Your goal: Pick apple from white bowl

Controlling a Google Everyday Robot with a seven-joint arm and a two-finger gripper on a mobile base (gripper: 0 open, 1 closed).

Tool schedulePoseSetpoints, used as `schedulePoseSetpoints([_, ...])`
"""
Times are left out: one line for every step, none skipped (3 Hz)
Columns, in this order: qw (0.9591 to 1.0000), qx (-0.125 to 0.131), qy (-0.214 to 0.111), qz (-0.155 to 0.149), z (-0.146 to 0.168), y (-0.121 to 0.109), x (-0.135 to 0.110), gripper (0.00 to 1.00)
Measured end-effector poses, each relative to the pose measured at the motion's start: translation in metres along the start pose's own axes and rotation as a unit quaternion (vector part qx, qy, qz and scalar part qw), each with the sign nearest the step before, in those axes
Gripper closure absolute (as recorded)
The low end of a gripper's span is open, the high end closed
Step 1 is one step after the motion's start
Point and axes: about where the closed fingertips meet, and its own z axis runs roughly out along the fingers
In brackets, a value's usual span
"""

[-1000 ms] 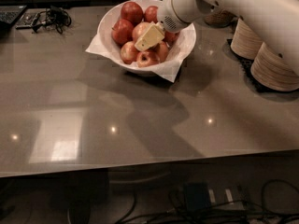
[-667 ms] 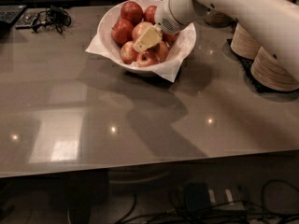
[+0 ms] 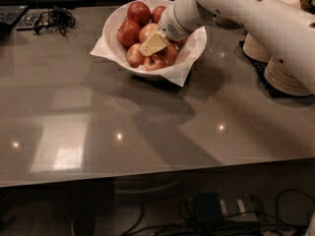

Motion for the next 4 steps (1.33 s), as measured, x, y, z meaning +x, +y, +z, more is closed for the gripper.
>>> schedulePoseSetpoints([1.0000, -0.003, 0.002, 0.003, 0.004, 0.002, 0.002, 0.50])
schedulePoseSetpoints([1.0000, -0.004, 0.001, 0.003, 0.005, 0.003, 0.002, 0.73])
schedulePoseSetpoints([1.0000, -0.005, -0.007, -0.003, 0.004, 0.006, -0.004, 0.96])
schedulePoseSetpoints([0.9994, -0.010, -0.020, -0.025, -0.006, 0.007, -0.018, 1.00])
